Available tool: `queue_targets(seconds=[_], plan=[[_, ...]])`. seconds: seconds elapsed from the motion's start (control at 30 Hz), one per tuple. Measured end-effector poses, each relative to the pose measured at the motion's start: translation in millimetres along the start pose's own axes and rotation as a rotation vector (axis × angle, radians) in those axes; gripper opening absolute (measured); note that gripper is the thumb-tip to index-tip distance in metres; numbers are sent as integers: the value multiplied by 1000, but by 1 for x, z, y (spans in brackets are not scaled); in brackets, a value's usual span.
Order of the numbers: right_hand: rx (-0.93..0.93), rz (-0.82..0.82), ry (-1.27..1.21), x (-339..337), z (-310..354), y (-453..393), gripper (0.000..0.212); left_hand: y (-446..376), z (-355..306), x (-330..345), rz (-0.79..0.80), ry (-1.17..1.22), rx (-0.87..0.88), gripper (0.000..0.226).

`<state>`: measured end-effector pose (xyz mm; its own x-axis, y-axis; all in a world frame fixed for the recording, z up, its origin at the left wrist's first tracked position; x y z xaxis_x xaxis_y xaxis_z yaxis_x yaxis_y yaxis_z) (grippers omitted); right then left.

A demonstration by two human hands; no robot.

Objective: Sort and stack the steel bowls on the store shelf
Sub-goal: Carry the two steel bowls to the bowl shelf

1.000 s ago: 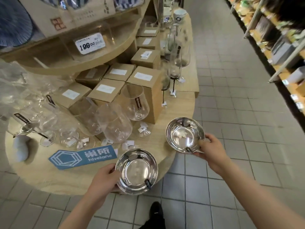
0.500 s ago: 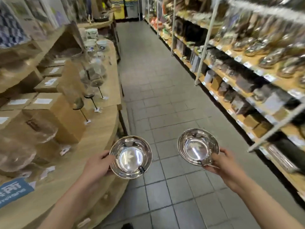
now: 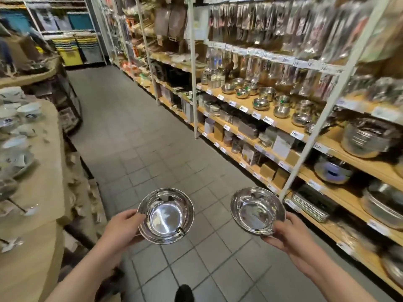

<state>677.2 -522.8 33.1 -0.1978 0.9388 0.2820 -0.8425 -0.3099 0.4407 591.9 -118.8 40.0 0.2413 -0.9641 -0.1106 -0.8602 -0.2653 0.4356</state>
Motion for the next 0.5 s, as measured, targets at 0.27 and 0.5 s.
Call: queue_targets(seconds=[0.27,0.5], plan=[[-90,-138,-78,11,84,-134,39,-175,-97,11,146,21,75,18],[-104,-208,-124,18,144,-231,47,-288,-169,9,153,46,87,15]])
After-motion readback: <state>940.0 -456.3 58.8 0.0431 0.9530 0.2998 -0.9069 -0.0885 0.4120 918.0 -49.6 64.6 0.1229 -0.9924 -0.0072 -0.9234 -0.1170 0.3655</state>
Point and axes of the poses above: each hand's wrist, its own y-axis away from the middle knuckle, its own x-axis out of the palm, z = x × y, the point moved 6 cm from there along -y, towards the middle knuckle, and after that the axes turned 14 degrees about z, right-handed, at the moved point
